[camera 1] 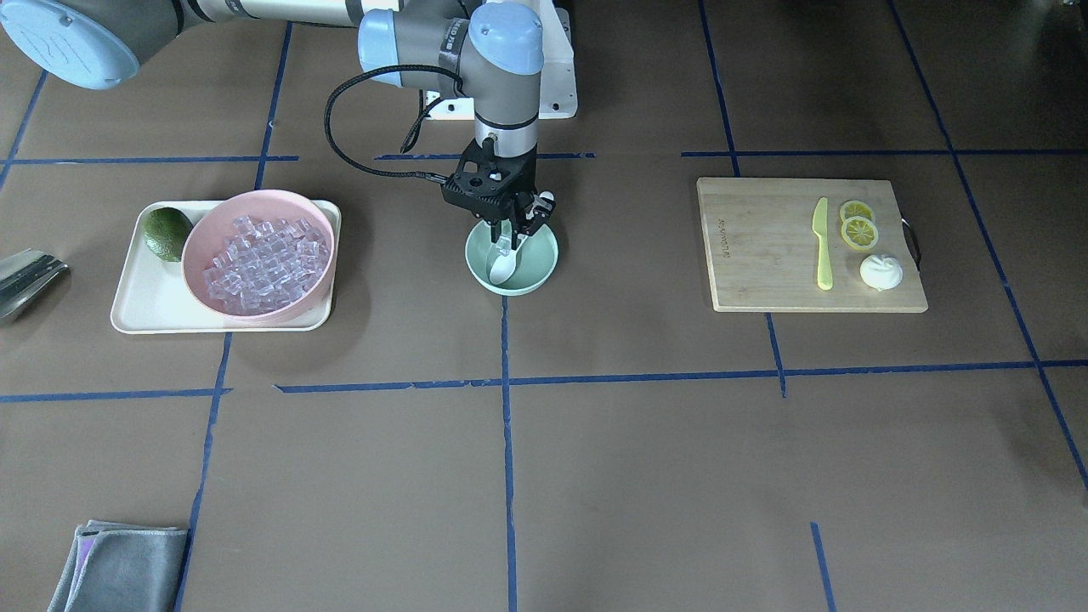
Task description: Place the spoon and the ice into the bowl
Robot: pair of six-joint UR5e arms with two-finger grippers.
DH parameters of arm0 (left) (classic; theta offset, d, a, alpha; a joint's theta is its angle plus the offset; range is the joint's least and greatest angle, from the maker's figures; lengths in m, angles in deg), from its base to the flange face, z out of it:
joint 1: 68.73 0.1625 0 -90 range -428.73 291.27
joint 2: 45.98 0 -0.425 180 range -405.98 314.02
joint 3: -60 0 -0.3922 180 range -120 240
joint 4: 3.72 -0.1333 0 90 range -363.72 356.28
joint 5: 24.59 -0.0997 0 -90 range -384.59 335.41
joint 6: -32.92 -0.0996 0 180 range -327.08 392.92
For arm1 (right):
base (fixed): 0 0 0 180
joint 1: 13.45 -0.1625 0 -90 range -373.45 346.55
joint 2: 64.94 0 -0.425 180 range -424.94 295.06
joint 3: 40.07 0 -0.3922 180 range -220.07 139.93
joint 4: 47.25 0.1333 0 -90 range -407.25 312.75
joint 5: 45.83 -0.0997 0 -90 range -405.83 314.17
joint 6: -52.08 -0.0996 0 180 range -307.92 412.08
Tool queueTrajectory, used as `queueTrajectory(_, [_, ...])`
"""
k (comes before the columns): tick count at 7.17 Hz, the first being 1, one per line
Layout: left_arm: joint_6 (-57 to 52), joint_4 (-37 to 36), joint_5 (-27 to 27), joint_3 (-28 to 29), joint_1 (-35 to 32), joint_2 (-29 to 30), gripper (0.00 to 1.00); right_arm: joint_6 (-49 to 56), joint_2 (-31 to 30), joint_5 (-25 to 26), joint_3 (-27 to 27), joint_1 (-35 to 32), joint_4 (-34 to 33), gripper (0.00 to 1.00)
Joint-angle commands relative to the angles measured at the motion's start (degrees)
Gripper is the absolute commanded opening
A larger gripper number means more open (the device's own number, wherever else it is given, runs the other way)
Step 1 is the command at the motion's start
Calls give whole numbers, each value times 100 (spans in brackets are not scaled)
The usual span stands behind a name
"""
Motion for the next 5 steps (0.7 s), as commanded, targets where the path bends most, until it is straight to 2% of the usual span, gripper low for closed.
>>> queueTrajectory(1, [0,0,3,6,0,-2,100,58,63,2,1,-47,9,100])
queueTrajectory(3, [26,-26,-14,6,0,7,100,398,178,-259,-16,-537,-26,100])
queueTrajectory(5, [26,-166,-93,76,27,16,100,1406,108,-1434,-16,-1580,-52,100])
